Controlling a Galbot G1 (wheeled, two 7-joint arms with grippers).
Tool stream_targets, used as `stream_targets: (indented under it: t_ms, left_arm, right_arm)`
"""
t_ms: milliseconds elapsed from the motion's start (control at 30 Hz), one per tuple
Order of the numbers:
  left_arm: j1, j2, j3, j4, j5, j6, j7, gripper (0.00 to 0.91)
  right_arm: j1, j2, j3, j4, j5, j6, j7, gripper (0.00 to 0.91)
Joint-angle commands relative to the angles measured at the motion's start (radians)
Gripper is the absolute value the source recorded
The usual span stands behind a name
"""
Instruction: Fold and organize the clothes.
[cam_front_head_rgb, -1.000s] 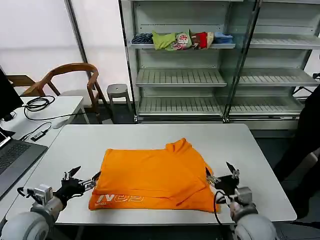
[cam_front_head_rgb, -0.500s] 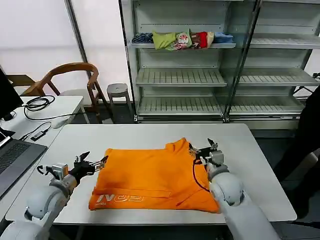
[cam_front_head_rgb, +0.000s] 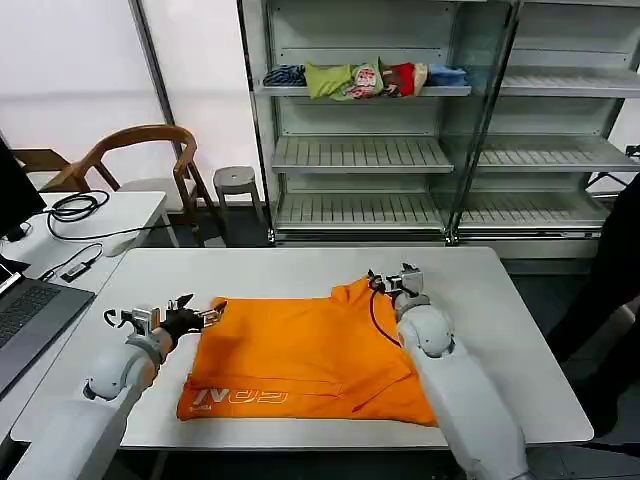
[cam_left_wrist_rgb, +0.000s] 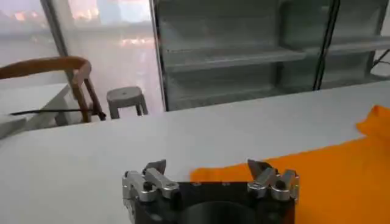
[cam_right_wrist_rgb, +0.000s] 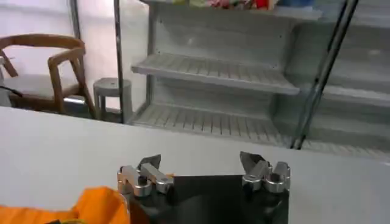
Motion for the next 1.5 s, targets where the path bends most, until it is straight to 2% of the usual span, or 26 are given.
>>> stream_targets:
  t_ms: [33, 1133, 1167, 1200, 1267, 1300, 1500]
  left_arm:
    - [-0.072, -0.016, 0.045, 0.119, 0.019, -0.006, 0.011, 0.907]
    - [-0.127, -0.063, 0.07, 0.219, 0.037, -0.018, 0.021, 0.907]
    - [-0.129, -0.064, 0.071, 0.222, 0.037, -0.019, 0.022, 0.675]
    - [-0.13, -0.064, 0.071, 0.223, 0.037, -0.019, 0.022, 0.161]
    - [-0.133, -0.064, 0.071, 0.226, 0.036, -0.019, 0.027, 0.02]
    - [-0.133, -0.063, 0.072, 0.227, 0.035, -0.02, 0.028, 0.02]
    - [-0.144, -0.071, 0.079, 0.239, 0.036, -0.02, 0.037, 0.02]
  right_arm:
    - [0.08, 0.111, -0.005, -0.218, -0.02, 0.015, -0.012, 0.907]
    - [0.089, 0.131, 0.035, -0.27, 0.01, 0.026, -0.027, 0.907]
    - [0.09, 0.132, 0.036, -0.272, 0.01, 0.024, -0.028, 0.907]
    - [0.091, 0.133, 0.036, -0.273, 0.011, 0.021, -0.03, 0.564]
    - [0.091, 0.133, 0.036, -0.275, 0.012, 0.021, -0.034, 0.03]
    - [0.091, 0.133, 0.036, -0.277, 0.012, 0.021, -0.036, 0.0]
    - [0.089, 0.134, 0.041, -0.282, 0.013, 0.019, -0.042, 0.0]
